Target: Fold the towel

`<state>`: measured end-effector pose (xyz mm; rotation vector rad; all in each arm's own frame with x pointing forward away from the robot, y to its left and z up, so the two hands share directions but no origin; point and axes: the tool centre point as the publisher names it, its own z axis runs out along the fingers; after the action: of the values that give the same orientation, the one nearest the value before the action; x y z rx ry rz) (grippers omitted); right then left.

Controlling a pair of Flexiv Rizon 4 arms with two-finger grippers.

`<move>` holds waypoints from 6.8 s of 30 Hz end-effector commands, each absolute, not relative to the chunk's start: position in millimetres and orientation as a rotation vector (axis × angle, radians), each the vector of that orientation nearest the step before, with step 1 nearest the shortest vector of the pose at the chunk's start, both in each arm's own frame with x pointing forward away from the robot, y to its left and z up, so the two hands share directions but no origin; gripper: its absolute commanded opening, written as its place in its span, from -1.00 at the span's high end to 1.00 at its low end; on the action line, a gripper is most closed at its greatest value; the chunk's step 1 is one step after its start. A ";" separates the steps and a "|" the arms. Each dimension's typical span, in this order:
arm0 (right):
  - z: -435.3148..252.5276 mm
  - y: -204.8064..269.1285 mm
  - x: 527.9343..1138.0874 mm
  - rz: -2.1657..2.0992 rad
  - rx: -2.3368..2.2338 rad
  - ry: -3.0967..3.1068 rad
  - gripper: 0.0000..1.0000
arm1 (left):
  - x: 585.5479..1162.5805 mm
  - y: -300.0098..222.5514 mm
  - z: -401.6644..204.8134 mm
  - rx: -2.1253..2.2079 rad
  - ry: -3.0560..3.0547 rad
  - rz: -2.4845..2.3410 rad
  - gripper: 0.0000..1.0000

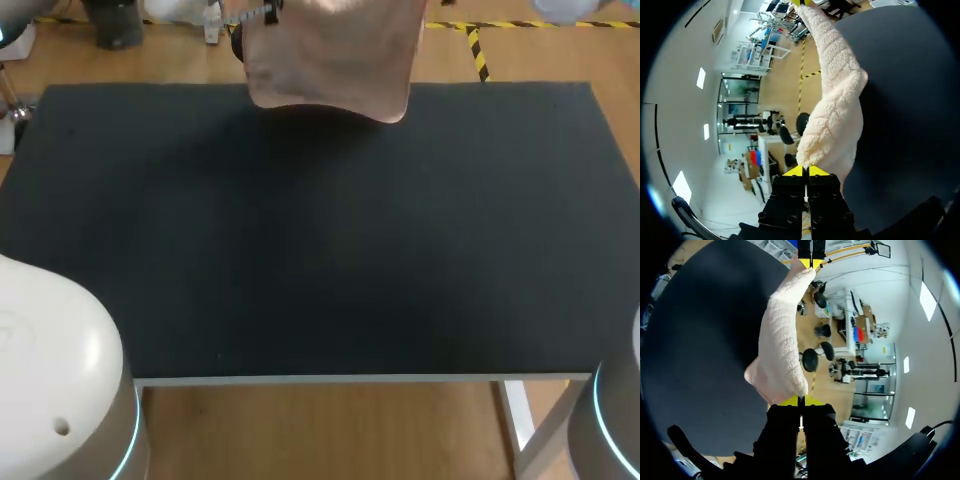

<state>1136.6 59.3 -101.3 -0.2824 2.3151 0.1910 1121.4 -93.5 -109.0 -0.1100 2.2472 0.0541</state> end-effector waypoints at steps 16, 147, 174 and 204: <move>-225.8 58.5 1028.9 0.323 -0.261 2.587 1.00 | 990.1 -99.9 -220.4 -0.153 2.527 -0.031 1.00; -318.2 40.5 1056.7 0.132 0.027 2.586 -1.00 | 1014.9 4.3 -327.1 0.092 2.660 -1.320 -1.00; -311.3 16.3 1066.9 0.774 1.290 2.206 -1.00 | 1014.9 4.3 -327.1 0.092 2.660 -1.320 -1.00; -378.2 22.4 1073.2 1.024 2.260 2.182 -1.00 | 1014.9 4.3 -327.1 0.092 2.660 -1.320 -1.00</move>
<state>1065.5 22.6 -373.1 1.8533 2.2134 0.9128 1015.4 4.1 -326.7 0.0914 2.6619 -1.3202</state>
